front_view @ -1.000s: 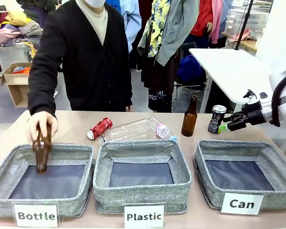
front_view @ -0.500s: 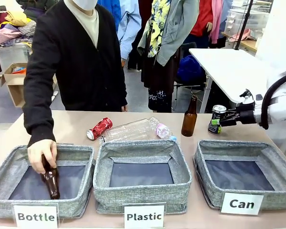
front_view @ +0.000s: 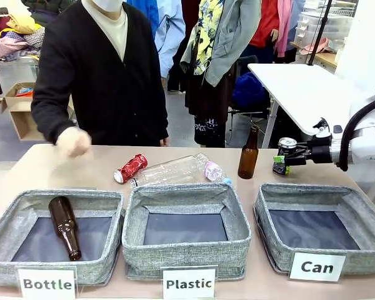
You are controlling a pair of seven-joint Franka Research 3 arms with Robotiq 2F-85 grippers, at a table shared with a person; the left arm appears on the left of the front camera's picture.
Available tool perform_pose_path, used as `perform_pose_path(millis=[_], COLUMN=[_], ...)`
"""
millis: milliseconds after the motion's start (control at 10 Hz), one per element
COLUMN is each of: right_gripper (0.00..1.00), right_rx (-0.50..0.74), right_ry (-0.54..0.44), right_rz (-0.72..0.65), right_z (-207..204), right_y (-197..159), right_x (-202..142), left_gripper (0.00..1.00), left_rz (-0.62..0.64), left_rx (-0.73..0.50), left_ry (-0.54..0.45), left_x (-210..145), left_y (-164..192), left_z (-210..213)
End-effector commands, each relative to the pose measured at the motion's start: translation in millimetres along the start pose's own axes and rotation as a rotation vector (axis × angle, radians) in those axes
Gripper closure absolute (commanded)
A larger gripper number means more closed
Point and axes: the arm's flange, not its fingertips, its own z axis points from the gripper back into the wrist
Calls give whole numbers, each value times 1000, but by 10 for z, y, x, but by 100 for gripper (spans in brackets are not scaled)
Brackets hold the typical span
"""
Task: Sort the can waste into the basket.
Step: Pick up the can waste from the table and place it in the right Fabric basket.
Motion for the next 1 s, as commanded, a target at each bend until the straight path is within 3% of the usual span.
perform_pose_path(millis=[0, 100, 300, 400, 500, 900], right_gripper=[69, 100, 100, 95, 100, 100], right_rx=[22, 27, 30, 33, 36, 32], right_ry=[-5, -5, -5, -5, -9, 14], right_rz=[36, 28, 24, 26, 29, 56], right_z=[5, 11, 24, 24, 48, 351], right_y=[-5, -8, -8, -10, 4, 123], right_x=[-29, -34, -46, -38, -13, 187], left_gripper=[0, 0, 0, 0, 0, 0], left_rz=[8, 20, 57, 64, 87, 259], left_rx=[33, 46, 59, 82, 88, 120], left_ry=[44, 63, 144, 186, 265, 461], left_x=[41, 87, 111, 148, 202, 298], left_y=[31, 60, 161, 228, 327, 917], left_z=[-51, -143, -371, -563, -789, -1571])
